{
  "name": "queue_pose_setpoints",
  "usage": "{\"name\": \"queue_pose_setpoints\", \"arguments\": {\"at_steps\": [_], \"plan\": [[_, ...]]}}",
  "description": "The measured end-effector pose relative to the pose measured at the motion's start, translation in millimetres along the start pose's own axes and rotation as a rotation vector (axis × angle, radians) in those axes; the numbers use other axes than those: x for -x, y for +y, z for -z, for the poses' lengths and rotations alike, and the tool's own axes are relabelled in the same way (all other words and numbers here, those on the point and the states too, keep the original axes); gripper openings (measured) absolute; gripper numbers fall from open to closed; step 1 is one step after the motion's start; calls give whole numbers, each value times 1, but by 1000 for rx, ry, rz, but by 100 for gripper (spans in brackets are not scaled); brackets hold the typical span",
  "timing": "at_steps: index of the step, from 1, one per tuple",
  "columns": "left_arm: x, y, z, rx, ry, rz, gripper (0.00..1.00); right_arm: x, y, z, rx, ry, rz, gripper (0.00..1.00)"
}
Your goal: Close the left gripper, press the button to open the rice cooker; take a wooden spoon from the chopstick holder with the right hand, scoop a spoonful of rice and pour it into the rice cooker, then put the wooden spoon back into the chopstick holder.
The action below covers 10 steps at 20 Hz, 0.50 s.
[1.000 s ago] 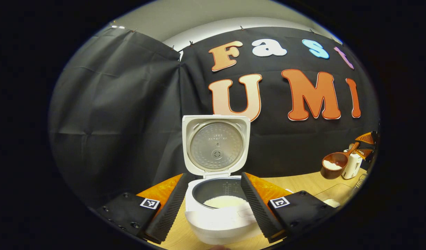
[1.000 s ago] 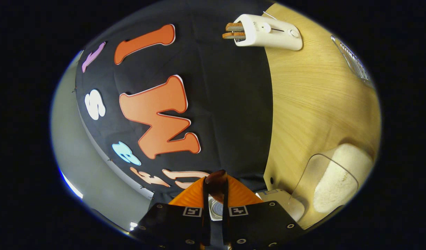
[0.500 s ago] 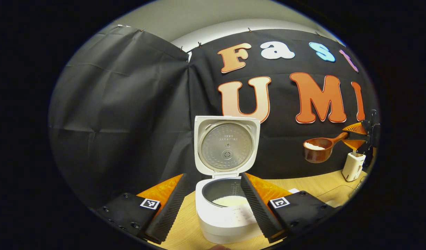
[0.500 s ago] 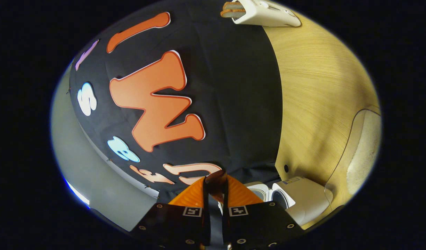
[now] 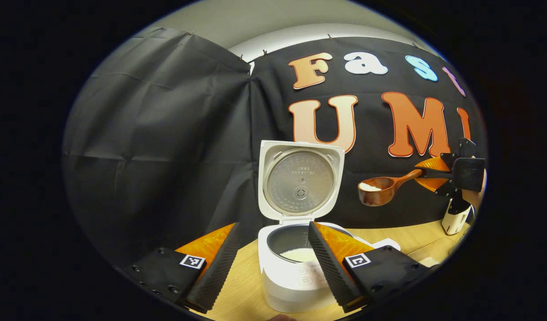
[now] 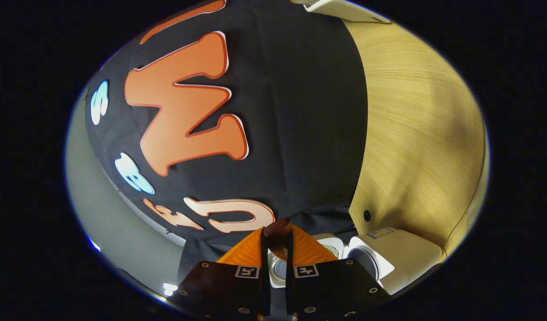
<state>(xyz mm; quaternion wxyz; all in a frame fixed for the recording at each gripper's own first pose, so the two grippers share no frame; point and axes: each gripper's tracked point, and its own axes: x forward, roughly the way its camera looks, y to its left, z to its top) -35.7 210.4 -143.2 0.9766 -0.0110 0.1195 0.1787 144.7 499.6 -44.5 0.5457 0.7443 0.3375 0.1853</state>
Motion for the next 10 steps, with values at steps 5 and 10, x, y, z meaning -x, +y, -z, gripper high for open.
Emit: {"name": "queue_pose_setpoints", "arguments": {"at_steps": [5,10], "plan": [[-7,8,10,3,19,-18,96,-37,-16,47,168,67,29,13],[-6,13,16,-1,31,-24,98,-57,-6,84,420,107,-18,13]]}}
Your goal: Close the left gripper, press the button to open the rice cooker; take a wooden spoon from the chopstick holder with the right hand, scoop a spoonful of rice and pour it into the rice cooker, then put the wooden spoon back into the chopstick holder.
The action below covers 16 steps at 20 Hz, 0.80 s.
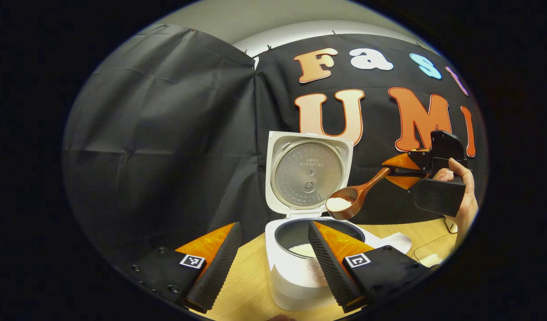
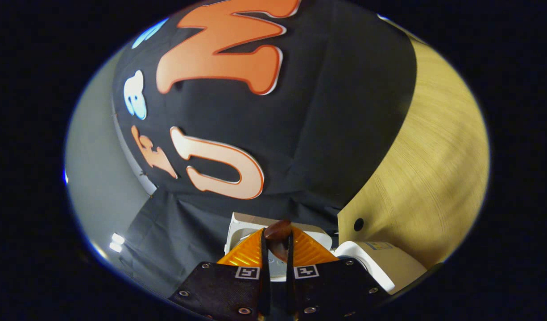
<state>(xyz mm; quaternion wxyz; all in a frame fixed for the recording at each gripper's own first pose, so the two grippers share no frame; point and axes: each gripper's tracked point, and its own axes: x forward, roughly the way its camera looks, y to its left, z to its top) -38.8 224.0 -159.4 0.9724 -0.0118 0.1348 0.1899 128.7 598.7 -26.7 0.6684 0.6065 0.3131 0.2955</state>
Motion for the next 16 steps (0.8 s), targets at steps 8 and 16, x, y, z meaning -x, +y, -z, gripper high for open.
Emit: {"name": "queue_pose_setpoints", "arguments": {"at_steps": [8,16], "plan": [[-2,6,-2,-5,-1,-11,96,-12,45,17,342,-14,-126,13],[0,15,-1,-26,0,-25,96,7,90,43,779,-66,-325,13]]}}
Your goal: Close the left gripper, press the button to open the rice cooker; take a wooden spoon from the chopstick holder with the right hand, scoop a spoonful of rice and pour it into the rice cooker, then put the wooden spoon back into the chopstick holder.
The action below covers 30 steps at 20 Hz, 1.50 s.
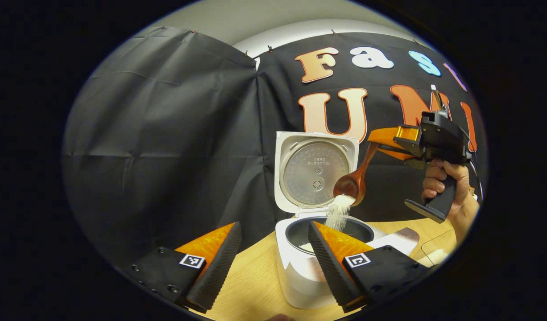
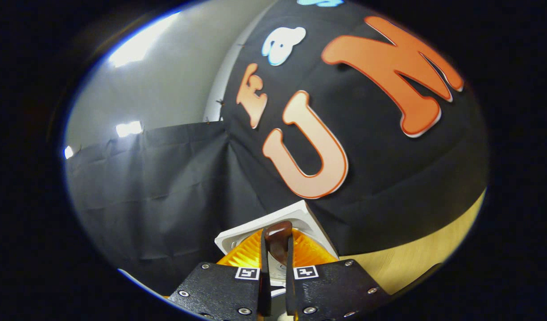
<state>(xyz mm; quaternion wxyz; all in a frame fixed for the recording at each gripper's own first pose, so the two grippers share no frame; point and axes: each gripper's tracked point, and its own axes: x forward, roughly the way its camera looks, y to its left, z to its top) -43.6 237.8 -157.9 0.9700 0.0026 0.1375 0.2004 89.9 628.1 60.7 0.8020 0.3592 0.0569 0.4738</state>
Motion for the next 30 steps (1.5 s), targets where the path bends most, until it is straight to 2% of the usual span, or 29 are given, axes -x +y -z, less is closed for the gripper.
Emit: {"name": "queue_pose_setpoints", "arguments": {"at_steps": [4,5,6,7,8,11,12,15,17,19,23,24,25,30], "plan": [[3,5,-12,-45,-26,-10,98,6,30,-9,157,-15,-96,13],[4,6,-17,-52,-36,-11,96,8,37,-10,201,-23,-124,17],[5,3,-20,-55,-44,-6,98,13,45,-10,236,-28,-152,13],[7,1,-24,-55,-52,-1,95,19,52,-12,274,-31,-181,13],[9,-1,-26,-57,-58,3,97,23,58,-14,303,-35,-203,13],[11,-7,-33,-57,-69,13,95,16,65,-15,376,-32,-219,13],[13,-9,-36,-56,-74,15,98,18,68,-13,387,-25,-228,13],[17,-13,-41,-57,-83,15,95,22,69,-19,389,0,-247,13],[21,-18,-44,-50,-83,27,98,27,69,-25,400,9,-240,13],[25,-23,-48,-47,-89,36,96,38,69,-42,422,-4,-216,13],[29,-43,-55,-33,-101,73,98,79,61,-60,423,26,-146,13],[30,-48,-57,-37,-104,80,95,88,55,-67,412,36,-125,13],[29,-45,-57,-45,-108,86,100,97,48,-77,403,42,-103,13],[37,-82,-61,-44,-107,139,95,151,20,-115,390,35,-24,13]]}}
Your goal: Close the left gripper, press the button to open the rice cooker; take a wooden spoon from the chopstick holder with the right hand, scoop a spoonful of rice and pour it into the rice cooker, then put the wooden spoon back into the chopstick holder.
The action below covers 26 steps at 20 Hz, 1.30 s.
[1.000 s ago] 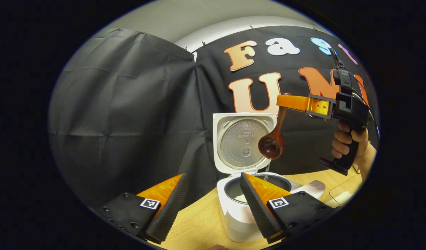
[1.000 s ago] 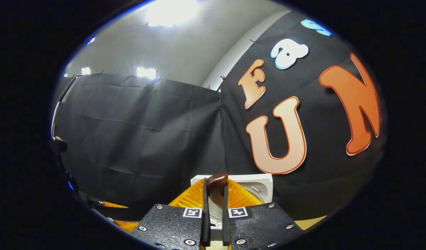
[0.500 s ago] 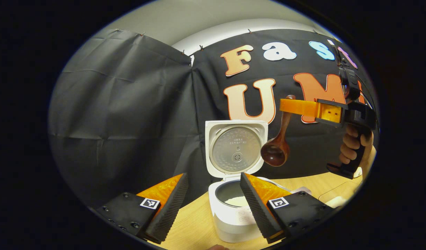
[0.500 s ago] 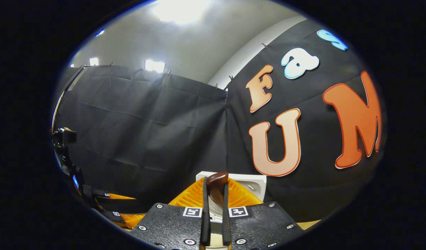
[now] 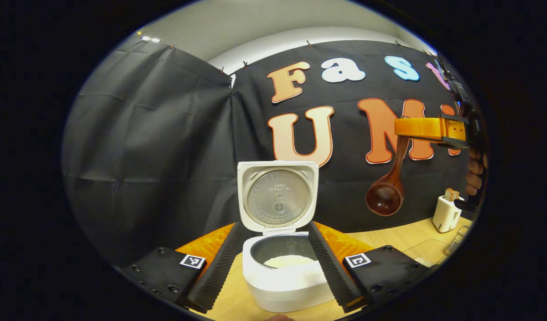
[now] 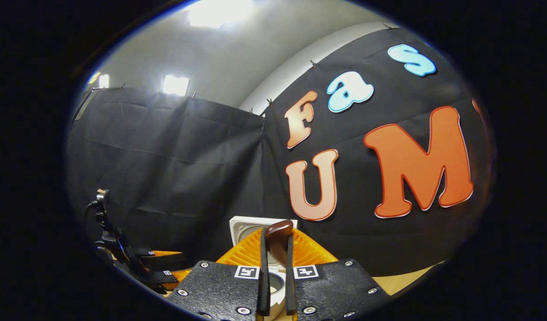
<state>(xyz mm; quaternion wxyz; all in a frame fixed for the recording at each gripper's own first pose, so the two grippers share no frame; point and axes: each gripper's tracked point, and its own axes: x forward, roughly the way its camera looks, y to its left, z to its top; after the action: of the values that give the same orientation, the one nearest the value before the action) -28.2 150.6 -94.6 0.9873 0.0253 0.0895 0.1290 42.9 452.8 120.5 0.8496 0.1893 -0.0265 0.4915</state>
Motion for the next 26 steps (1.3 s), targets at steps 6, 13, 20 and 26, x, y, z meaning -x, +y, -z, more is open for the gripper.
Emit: {"name": "queue_pose_setpoints", "arguments": {"at_steps": [6,13,20,26], "plan": [[9,-29,17,11,31,36,96,94,-67,18,5,92,155,13],[8,-69,29,24,69,103,100,206,-149,5,37,103,431,13],[12,-100,41,22,113,150,98,289,-199,26,-28,132,616,13],[16,-104,45,7,135,140,98,318,-239,68,-158,149,738,13]]}}
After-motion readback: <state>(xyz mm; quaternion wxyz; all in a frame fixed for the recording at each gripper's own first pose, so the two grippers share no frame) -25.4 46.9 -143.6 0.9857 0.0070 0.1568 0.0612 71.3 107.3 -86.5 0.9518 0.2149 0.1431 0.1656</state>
